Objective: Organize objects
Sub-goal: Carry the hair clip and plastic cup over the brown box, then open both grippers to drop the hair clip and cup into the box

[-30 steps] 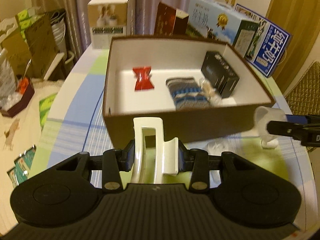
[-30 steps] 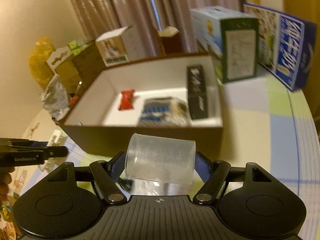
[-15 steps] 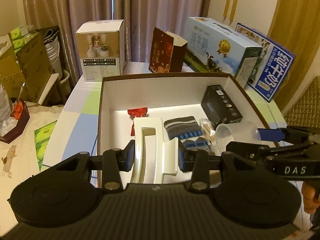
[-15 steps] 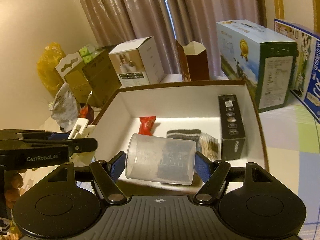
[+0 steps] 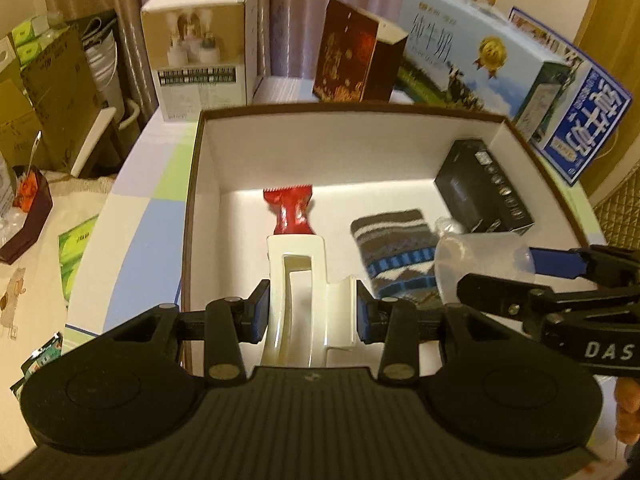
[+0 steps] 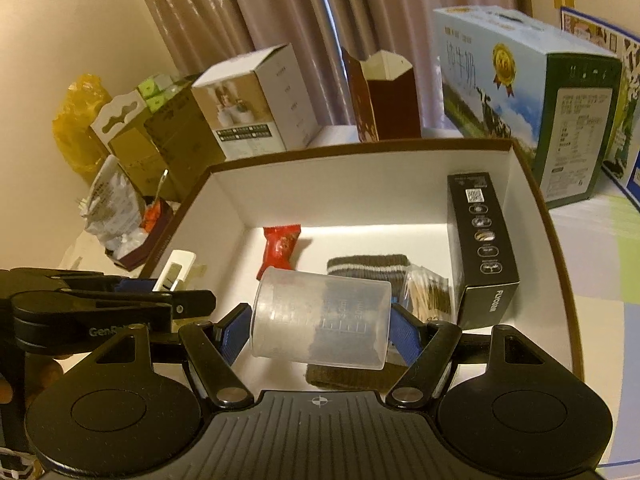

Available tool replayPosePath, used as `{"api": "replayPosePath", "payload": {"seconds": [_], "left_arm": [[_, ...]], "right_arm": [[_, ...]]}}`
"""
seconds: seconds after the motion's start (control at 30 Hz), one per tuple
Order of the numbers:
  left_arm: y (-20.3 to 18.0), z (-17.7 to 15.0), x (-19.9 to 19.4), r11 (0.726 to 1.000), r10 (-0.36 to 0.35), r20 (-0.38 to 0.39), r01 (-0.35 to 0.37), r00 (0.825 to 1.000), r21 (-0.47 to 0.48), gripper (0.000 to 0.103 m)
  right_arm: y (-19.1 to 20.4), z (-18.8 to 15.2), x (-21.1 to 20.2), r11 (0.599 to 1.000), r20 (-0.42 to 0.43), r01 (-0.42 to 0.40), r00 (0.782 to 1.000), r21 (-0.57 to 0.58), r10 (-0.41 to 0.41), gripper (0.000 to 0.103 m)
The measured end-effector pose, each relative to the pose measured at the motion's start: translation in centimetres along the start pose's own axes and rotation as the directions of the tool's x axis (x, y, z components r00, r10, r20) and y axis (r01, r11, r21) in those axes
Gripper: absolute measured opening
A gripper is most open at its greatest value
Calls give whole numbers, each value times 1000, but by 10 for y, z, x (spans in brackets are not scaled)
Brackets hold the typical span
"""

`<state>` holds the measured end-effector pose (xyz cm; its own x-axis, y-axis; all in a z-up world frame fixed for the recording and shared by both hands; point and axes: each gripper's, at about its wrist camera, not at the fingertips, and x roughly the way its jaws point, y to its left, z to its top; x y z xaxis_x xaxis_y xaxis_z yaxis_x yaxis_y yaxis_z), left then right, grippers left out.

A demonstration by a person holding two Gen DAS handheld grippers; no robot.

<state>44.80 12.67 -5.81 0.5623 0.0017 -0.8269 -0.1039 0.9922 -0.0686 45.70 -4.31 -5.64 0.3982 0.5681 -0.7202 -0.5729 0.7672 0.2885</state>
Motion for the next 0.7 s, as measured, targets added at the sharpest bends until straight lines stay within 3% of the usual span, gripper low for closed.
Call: {"api": "replayPosePath", "payload": {"seconds": [0.23,0.57,0.7], "left_arm": [[2,-3,23,1000,10,-58,-9,998,12,36],[-2,0,31,998,10,-72,-6,997,54,37],[-3,2,26,997,16,-52,-12,999,73,53]], "right_arm": [[-4,0,14,1000,-25,11,1000,19,-11,70],[-6,-1,21,999,-46,12,999,45,-10,70],[-8,-1,22,998,-50,8,999,62,-5,70]]}}
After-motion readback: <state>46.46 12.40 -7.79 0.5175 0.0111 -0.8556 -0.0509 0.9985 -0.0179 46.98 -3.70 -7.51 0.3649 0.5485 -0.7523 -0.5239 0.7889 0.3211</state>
